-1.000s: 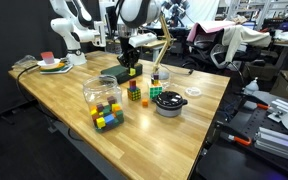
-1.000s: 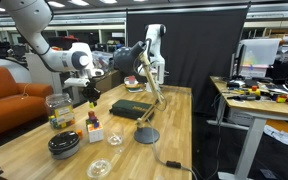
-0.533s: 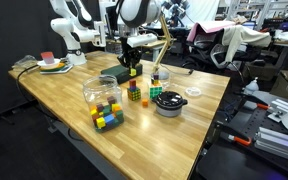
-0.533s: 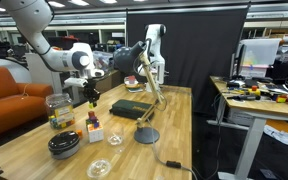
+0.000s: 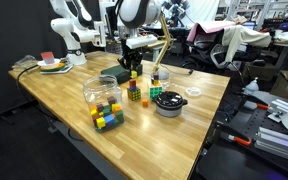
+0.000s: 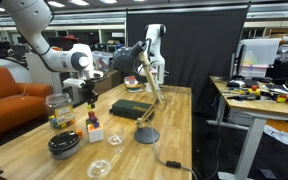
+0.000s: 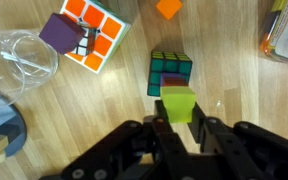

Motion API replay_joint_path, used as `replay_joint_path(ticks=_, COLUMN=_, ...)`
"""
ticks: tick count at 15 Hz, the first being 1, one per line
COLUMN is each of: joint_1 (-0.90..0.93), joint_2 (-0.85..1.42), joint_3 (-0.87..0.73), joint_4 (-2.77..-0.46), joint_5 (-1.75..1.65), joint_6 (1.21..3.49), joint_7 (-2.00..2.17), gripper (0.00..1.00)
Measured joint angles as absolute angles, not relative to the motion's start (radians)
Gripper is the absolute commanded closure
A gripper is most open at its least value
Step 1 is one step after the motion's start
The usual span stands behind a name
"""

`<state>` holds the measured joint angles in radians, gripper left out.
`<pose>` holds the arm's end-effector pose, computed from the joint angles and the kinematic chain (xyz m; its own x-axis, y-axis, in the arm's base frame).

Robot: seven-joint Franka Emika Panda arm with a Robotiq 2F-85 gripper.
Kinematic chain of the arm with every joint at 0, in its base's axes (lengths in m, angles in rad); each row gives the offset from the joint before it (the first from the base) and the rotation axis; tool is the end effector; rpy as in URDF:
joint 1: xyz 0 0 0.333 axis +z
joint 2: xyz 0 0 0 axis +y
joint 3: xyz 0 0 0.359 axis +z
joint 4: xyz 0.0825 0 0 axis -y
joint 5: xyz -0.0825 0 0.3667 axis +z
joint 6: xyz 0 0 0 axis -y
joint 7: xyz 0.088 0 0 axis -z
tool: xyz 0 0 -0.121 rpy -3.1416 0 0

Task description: Place the yellow block on top of the brown one

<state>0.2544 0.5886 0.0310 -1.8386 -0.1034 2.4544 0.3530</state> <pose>0.6358 0.1836 0.2444 0.9991 0.0068 0.0419 0.0052 -0.9992 0.0384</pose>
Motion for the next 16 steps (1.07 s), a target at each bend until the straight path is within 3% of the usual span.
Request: replay_joint_path(ticks=16, joint_1=0.27, joint_2=0.64, joint_3=0.024, joint_4=-1.799, joint_5=-0.104, joint_6=2.448, joint_7=0.381, gripper=0.93)
